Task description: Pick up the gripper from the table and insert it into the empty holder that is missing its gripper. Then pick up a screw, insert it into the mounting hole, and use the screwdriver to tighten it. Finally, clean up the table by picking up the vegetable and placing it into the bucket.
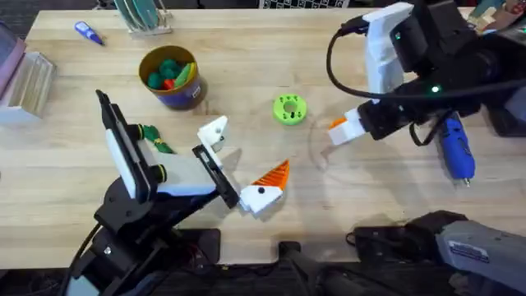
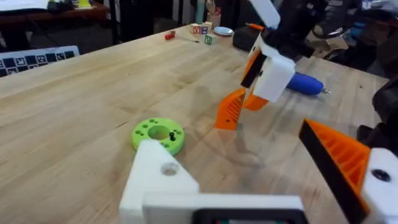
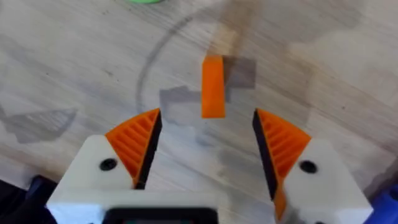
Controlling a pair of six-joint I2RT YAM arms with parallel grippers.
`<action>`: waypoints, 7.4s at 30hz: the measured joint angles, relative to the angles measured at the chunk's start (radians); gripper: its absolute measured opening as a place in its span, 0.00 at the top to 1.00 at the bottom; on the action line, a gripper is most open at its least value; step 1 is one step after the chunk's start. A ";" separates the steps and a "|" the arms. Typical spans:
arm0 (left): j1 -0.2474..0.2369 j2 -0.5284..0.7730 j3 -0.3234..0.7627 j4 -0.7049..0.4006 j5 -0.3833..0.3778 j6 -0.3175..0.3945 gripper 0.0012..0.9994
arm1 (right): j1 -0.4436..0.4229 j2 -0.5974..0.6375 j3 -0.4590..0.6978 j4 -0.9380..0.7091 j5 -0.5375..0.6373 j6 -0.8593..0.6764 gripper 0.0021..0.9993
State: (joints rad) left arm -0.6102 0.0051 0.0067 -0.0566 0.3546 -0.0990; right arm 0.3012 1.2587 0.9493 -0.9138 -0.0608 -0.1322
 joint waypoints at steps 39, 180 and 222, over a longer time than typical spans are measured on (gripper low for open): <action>0.000 0.000 0.000 0.000 0.000 0.000 0.01 | 0.000 0.042 0.086 -0.055 0.000 -0.010 0.99; 0.014 0.000 0.000 -0.007 -0.113 -0.026 0.01 | 0.230 0.426 -0.126 1.381 -1.113 1.179 0.99; 0.010 0.000 0.000 -0.004 -0.073 -0.021 0.01 | 0.228 0.426 -0.126 1.378 -1.145 1.148 0.74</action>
State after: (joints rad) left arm -0.5997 0.0051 0.0067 -0.0611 0.2814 -0.1198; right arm 0.5294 1.6843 0.8238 0.4642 -1.2054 1.0155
